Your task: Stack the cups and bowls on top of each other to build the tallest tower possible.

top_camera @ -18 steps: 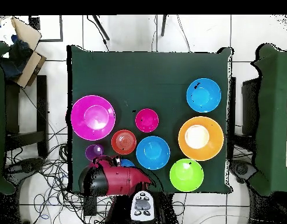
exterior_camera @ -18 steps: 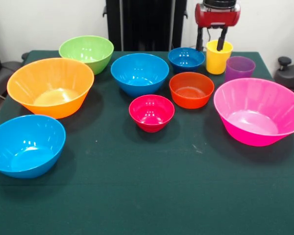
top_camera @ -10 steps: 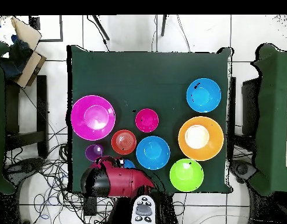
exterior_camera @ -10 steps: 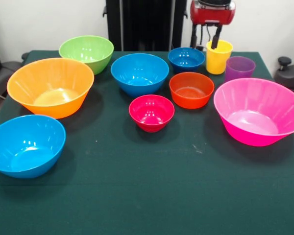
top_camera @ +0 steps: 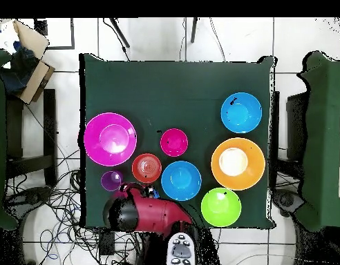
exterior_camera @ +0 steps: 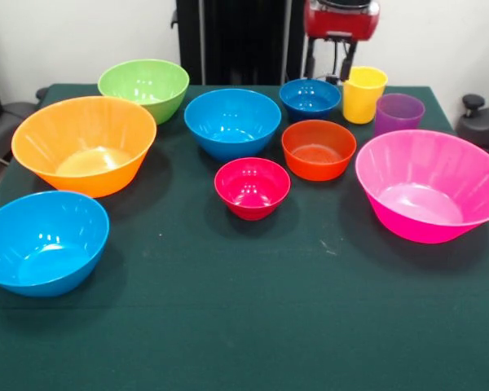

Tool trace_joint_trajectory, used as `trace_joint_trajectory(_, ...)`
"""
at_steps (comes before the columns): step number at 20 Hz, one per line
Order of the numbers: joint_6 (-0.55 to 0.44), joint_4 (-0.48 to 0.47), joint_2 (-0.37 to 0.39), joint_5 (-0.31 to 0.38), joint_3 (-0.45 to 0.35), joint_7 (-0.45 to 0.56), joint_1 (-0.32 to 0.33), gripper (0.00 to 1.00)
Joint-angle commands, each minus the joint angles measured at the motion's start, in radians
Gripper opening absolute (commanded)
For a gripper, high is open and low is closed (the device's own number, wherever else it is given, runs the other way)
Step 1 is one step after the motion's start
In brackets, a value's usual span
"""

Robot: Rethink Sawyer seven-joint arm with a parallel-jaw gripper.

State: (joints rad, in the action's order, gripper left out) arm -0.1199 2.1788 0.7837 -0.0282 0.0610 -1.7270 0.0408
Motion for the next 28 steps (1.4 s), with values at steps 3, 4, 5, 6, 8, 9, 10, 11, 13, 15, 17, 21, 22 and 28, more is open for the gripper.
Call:
trace_joint_trajectory(3, -0.093, -0.118, -0.121, 0.074, -0.081, 0.002, 0.171, 1.0)
trace_joint_trajectory(4, -0.102, -0.136, -0.128, 0.083, -0.084, 0.016, 0.186, 1.0)
trace_joint_trajectory(5, -0.109, -0.152, -0.135, 0.094, -0.089, 0.029, 0.203, 1.0)
trace_joint_trajectory(6, -0.122, -0.172, -0.14, 0.103, -0.094, 0.041, 0.217, 1.0)
trace_joint_trajectory(8, -0.153, -0.209, -0.149, 0.12, -0.106, 0.063, 0.245, 1.0)
trace_joint_trajectory(9, -0.166, -0.227, -0.154, 0.13, -0.112, 0.073, 0.258, 1.0)
trace_joint_trajectory(10, -0.181, -0.245, -0.159, 0.139, -0.119, 0.081, 0.269, 1.0)
trace_joint_trajectory(11, -0.195, -0.263, -0.164, 0.148, -0.126, 0.089, 0.281, 1.0)
trace_joint_trajectory(13, -0.221, -0.3, -0.177, 0.165, -0.139, 0.103, 0.303, 1.0)
trace_joint_trajectory(15, -0.243, -0.331, -0.188, 0.182, -0.153, 0.111, 0.32, 1.0)
trace_joint_trajectory(17, -0.272, -0.362, -0.196, 0.195, -0.166, 0.12, 0.333, 1.0)
trace_joint_trajectory(21, -0.361, -0.428, -0.202, 0.216, -0.208, 0.153, 0.366, 1.0)
trace_joint_trajectory(22, -0.378, -0.441, -0.203, 0.223, -0.217, 0.161, 0.373, 1.0)
trace_joint_trajectory(28, -0.444, -0.511, -0.22, 0.27, -0.26, 0.197, 0.418, 1.0)
